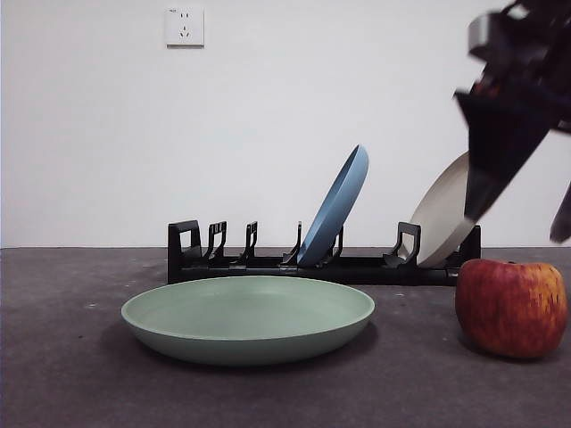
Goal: Take the green plate from the plate rack,put the plate on the table,take the apple from the table,put the apple in the plate
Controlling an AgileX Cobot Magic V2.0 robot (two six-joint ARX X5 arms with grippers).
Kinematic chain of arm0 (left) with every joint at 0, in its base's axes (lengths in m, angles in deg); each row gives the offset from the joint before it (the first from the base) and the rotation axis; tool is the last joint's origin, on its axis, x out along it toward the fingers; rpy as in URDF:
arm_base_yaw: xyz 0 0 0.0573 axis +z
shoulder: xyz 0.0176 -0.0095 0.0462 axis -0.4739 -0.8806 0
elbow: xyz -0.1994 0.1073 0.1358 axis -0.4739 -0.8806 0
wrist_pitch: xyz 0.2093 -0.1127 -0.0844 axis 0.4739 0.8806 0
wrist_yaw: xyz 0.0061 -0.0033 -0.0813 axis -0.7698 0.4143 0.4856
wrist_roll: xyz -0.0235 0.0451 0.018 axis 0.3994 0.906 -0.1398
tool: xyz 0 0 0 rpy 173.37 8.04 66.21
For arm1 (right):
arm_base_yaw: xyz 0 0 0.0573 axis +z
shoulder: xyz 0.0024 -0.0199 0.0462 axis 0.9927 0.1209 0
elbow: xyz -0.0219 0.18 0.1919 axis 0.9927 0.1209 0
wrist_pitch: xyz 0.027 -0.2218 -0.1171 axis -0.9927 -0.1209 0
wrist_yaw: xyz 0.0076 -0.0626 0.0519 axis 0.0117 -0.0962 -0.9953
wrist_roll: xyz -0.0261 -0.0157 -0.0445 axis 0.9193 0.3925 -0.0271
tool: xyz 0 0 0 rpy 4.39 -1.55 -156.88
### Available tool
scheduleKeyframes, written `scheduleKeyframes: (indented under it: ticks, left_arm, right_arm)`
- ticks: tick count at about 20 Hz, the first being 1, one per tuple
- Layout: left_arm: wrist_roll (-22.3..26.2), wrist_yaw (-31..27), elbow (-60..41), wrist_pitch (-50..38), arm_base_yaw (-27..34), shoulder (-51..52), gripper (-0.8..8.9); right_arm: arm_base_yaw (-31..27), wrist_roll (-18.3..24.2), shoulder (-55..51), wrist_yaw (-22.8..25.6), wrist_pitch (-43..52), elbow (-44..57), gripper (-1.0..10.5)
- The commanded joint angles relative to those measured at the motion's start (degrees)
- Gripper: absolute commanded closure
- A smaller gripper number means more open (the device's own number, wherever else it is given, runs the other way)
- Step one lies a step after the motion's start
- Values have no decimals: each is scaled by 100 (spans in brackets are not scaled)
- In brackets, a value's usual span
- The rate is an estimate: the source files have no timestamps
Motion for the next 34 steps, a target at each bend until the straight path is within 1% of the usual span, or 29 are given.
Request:
scheduleKeyframes:
  ticks: [1, 5, 8, 11, 12, 13, 15, 17, 18, 22, 27, 30, 34]
  left_arm:
    - [-133, -4, 0, 85, -11, 9, 423]
    - [-164, -24, 0, 136, -11, -4, 423]
    - [-278, -24, 0, 140, -11, -4, 423]
    - [-278, -24, 0, 144, -11, -4, 423]
    - [-278, -26, 0, 144, -11, -4, 423]
    - [-278, -28, 0, 144, -11, -4, 423]
    - [-278, -35, 0, 144, -11, -4, 423]
    - [-278, -33, 0, 146, -11, -4, 424]
    - [-278, -33, 0, 149, -11, -4, 424]
    - [-275, -33, 0, 247, -11, -4, 424]
    - [-258, -33, 0, 391, -9, -4, 435]
    - [-258, -31, 0, 437, -9, -4, 436]
    - [-256, -31, 0, 452, -9, -4, 436]
  right_arm:
    - [116, -2, 345, 92, 72, -4, 245]
    - [269, -44, 780, 114, 240, -2, 245]
    - [358, -48, 1084, 350, 232, -2, 249]
    - [385, -85, 1303, 363, 238, -2, 277]
    - [402, -140, 1318, 363, 238, -2, 378]
    - [409, -179, 1318, 361, 243, -2, 508]
    - [409, -192, 1318, 352, 216, -2, 709]
    - [409, -190, 1316, 337, 197, -2, 900]
    - [411, -190, 1316, 341, 190, -2, 964]
    - [413, -197, 1025, 361, 120, -7, 959]
    - [505, -417, 216, 376, 105, -205, 959]
    - [868, -494, 155, 389, 107, -584, 959]
    - [1626, -612, 535, 555, 413, -1145, 960]
